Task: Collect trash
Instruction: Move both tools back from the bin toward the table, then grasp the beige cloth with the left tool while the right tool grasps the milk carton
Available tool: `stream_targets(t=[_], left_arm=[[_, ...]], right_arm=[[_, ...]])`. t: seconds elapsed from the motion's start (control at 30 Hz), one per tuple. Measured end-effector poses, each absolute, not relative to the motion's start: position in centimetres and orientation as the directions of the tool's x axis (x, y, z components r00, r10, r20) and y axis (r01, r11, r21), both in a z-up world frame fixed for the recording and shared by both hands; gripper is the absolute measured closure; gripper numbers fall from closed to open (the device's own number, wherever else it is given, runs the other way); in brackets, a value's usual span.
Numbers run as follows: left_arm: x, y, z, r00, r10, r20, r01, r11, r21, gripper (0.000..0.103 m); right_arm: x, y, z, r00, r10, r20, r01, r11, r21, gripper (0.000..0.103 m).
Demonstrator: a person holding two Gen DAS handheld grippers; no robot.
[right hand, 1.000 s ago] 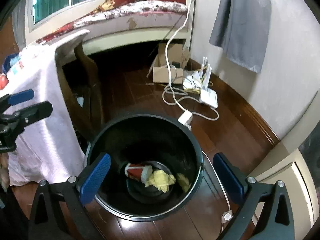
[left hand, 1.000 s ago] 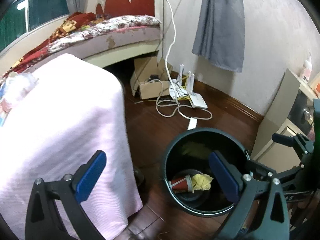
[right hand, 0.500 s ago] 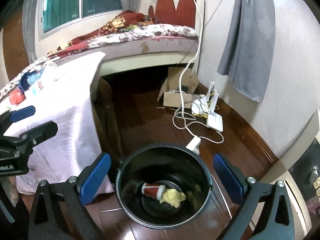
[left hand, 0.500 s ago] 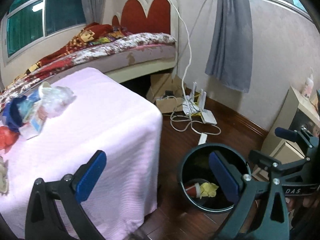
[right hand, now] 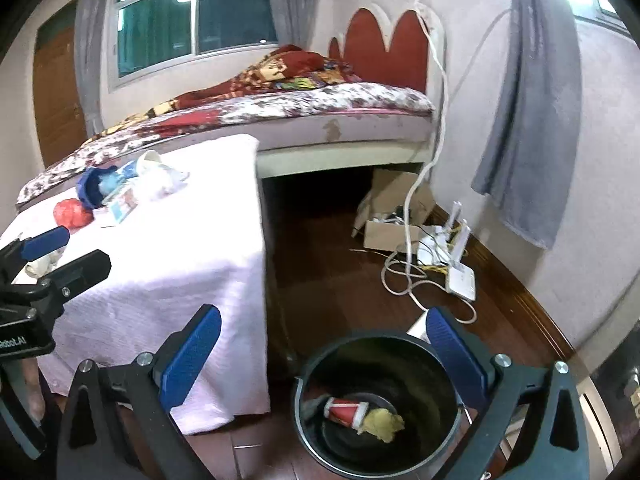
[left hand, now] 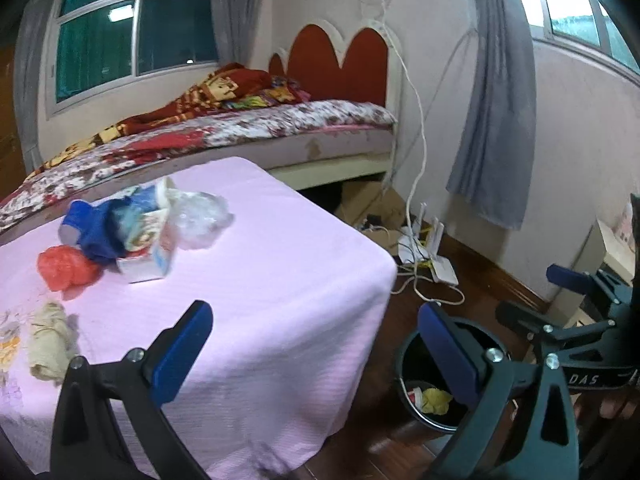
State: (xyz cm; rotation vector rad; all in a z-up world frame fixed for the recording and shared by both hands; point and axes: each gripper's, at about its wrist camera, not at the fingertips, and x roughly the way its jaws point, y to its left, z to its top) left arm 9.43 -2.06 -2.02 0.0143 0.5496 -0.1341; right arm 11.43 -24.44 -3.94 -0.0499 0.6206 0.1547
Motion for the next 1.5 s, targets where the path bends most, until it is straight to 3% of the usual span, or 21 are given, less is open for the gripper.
stream_targets(t=[0.37,0.53,0.67,0.9,1.17,1.33,1.5], left_arm=[[8.2,3.7,-1.3,0.866,-0.016,-0.500,0.012,1.000,-0.012,0.000],[7.6,7.2,-1.3,0.862,0.087,-0.500,-0.096,0.995,0.007,0.001],[7.0,10.7,-2.0,0.842,0.163,-0.515,-0.186,0.983,0.008,0.006],[6.7,16.4,-3.7,0.791,0.272,-0.549,-0.330,0.944,-0.009,0.012],[9.4,20.0,-5.8,0.747,0.281,-0.602,-0.380,0.924,-0.040,0.015],[11.2,20.5,-7.2,0.730,0.242,-0.639,-0.355,0.933,-0.053,0.029],[12.2,20.9,-8.0,0.729,0.212,-0.652,-0.316,0.948,-0.046,0.064]], right_arm=[[12.7,-18.4,-2.3,0.809,0.226,-0.543,-0.265,0.964,0.006,0.000],[13.5,-15.2,-1.9,0.807,0.270,-0.526,-0.317,0.948,0.001,0.000],[14.2,-12.1,-2.0,0.798,0.308,-0.518,-0.358,0.934,0.004,0.000],[15.8,-7.8,-2.6,0.765,0.334,-0.551,-0.390,0.921,0.017,0.000],[18.3,-3.6,-4.2,0.720,0.354,-0.597,-0.425,0.905,0.025,0.000],[19.8,-1.2,-5.2,0.692,0.371,-0.619,-0.448,0.894,0.036,0.000],[21.6,1.0,-5.7,0.658,0.418,-0.627,-0.479,0.874,0.081,0.000]])
